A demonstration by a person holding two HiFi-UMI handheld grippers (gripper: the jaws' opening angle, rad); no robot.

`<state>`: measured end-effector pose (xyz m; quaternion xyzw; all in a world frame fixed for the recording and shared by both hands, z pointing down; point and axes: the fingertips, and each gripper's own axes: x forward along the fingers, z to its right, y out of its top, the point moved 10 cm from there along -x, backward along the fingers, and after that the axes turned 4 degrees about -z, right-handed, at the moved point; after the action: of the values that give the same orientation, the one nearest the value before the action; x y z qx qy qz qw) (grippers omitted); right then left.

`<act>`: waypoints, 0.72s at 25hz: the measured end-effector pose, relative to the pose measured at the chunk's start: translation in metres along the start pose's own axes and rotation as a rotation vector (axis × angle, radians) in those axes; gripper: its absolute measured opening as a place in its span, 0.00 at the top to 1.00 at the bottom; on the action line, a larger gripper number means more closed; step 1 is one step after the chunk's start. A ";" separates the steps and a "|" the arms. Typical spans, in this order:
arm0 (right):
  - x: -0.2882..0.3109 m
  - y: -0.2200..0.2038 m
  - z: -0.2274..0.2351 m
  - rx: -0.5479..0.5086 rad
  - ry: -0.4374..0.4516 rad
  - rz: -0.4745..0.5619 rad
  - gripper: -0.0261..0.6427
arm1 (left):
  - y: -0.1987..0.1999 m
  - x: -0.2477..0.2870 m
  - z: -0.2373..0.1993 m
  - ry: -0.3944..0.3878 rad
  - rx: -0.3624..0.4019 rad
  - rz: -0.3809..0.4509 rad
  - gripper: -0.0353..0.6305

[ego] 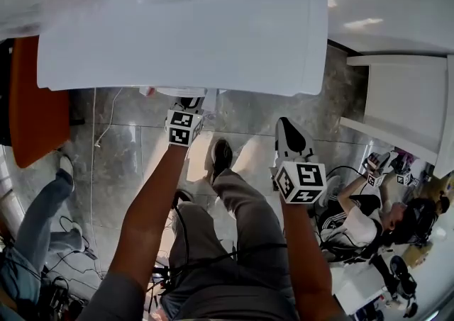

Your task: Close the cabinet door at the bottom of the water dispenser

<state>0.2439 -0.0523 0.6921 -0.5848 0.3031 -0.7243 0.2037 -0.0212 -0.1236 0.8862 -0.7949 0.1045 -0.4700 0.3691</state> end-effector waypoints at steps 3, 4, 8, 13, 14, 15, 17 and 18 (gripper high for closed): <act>0.000 0.004 0.000 0.001 0.001 0.006 0.91 | 0.001 -0.001 -0.001 -0.032 0.024 -0.022 0.88; -0.001 0.007 0.000 0.001 0.000 0.009 0.91 | 0.002 -0.002 0.000 -0.042 0.030 -0.031 0.88; -0.009 0.018 -0.007 0.010 0.008 0.012 0.91 | -0.004 -0.024 0.008 -0.059 0.034 -0.088 0.88; -0.027 0.038 -0.022 0.017 0.035 0.024 0.91 | -0.008 -0.073 0.016 -0.047 0.001 -0.123 0.88; -0.031 0.043 -0.026 0.021 0.041 0.028 0.91 | -0.006 -0.085 0.018 -0.046 -0.004 -0.121 0.88; -0.036 0.048 -0.029 0.024 0.047 0.032 0.91 | -0.002 -0.097 0.019 -0.042 -0.011 -0.114 0.88; -0.047 0.061 -0.037 0.024 0.057 0.045 0.91 | 0.008 -0.123 0.019 -0.027 -0.028 -0.090 0.88; -0.052 0.067 -0.041 0.024 0.064 0.053 0.91 | 0.015 -0.136 0.019 -0.017 -0.034 -0.077 0.88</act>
<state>0.2120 -0.0596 0.6034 -0.5508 0.3161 -0.7404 0.2200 -0.0758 -0.0550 0.7793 -0.8086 0.0786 -0.4752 0.3379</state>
